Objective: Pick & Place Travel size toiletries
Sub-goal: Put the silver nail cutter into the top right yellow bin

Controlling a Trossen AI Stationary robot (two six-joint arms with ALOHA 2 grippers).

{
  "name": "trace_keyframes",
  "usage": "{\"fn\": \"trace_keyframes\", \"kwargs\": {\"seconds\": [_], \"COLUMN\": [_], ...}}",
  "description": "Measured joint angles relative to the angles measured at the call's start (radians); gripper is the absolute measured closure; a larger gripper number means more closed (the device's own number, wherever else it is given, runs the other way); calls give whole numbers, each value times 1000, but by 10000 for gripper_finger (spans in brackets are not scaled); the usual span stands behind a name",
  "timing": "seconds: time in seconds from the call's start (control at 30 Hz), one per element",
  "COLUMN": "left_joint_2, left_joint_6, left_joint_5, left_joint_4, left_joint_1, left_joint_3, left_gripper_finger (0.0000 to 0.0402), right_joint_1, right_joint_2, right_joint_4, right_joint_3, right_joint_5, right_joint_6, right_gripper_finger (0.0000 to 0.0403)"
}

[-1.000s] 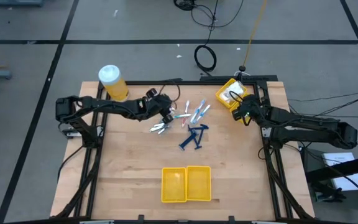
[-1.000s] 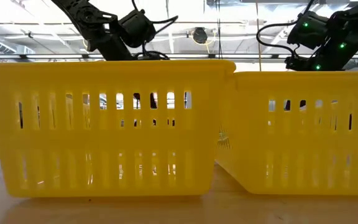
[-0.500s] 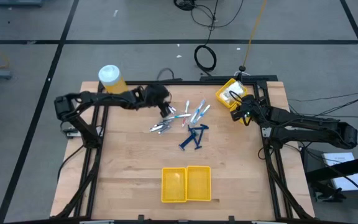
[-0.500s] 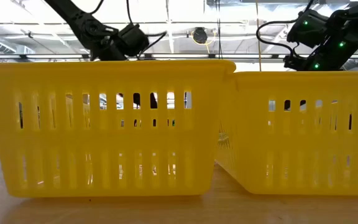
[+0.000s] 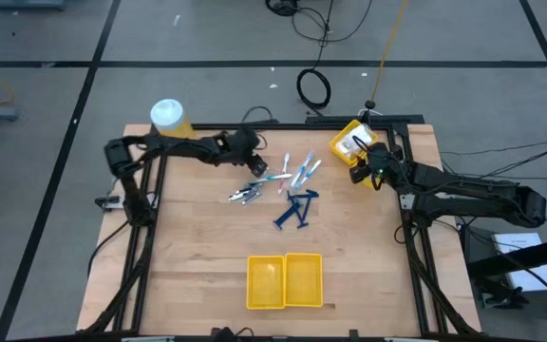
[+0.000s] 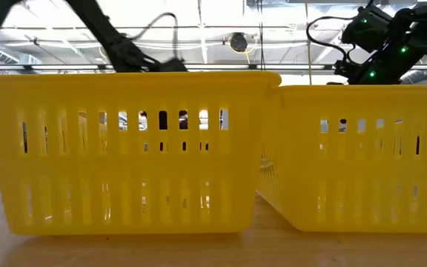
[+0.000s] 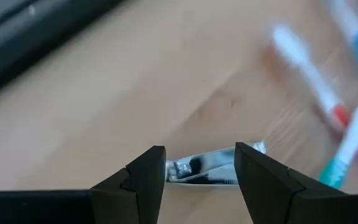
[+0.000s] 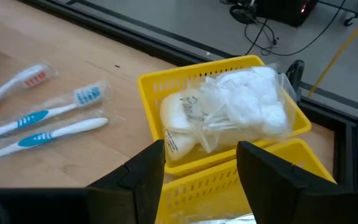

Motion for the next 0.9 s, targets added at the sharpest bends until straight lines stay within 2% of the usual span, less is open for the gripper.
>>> {"fn": "trace_keyframes", "kwargs": {"seconds": [0.13,0.33,0.57,0.67,0.73,0.9], "left_joint_2": [93,159,153,148,148,148], "left_joint_6": [-8,27,18,26,89,401], "left_joint_5": [-57,-65,-69,-68,-68,-104], "left_joint_4": [-122,-345,-629,-704,-724,-704], "left_joint_1": [-10,-11,-10,-15,-17,-25], "left_joint_3": [124,263,310,310,310,310], "left_gripper_finger": [215,215,215,215,215,215], "right_joint_1": [0,0,0,0,0,0], "right_joint_2": [0,0,0,0,0,0], "right_joint_4": [4,3,0,0,0,0], "right_joint_3": [0,0,0,0,0,0], "right_joint_5": [0,-1,-4,-4,-5,-61], "right_joint_6": [-17,-18,-27,-39,-41,-42], "right_gripper_finger": [217,218,220,218,218,222]}}
